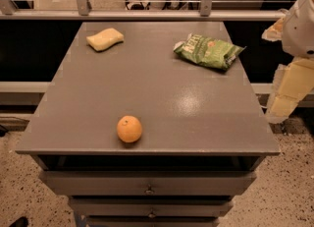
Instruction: Move orange near green jalapeno chip bag
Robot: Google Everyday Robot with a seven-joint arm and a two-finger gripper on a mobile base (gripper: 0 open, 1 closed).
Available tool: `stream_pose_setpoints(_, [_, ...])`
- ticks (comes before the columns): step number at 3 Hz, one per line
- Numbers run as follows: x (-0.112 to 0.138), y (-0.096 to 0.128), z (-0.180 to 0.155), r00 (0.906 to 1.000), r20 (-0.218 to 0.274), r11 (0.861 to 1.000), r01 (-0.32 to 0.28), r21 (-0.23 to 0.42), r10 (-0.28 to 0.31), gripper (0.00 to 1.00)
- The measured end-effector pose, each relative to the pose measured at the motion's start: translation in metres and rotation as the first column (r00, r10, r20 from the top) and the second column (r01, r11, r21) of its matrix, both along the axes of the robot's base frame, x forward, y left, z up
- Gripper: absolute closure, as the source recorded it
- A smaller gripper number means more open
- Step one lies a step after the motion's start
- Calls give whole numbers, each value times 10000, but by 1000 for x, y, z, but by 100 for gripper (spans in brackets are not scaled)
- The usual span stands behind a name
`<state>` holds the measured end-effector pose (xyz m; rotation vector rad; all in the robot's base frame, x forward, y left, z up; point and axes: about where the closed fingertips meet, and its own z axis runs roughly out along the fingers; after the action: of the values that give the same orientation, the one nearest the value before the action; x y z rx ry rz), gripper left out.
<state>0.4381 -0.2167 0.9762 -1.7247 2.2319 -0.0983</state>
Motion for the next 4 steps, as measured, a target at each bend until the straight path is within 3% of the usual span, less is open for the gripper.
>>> stream_pose_setpoints(2, [7, 9, -15, 9998, -51, 9993, -211, 293, 213, 0])
stream_pose_setpoints(3, [19, 26, -33, 9986, -47, 9933, -518, 1029, 526, 0])
stream_pose_setpoints(4, [28, 57, -57, 9962, -6, 9773, -851, 1940, 868, 0])
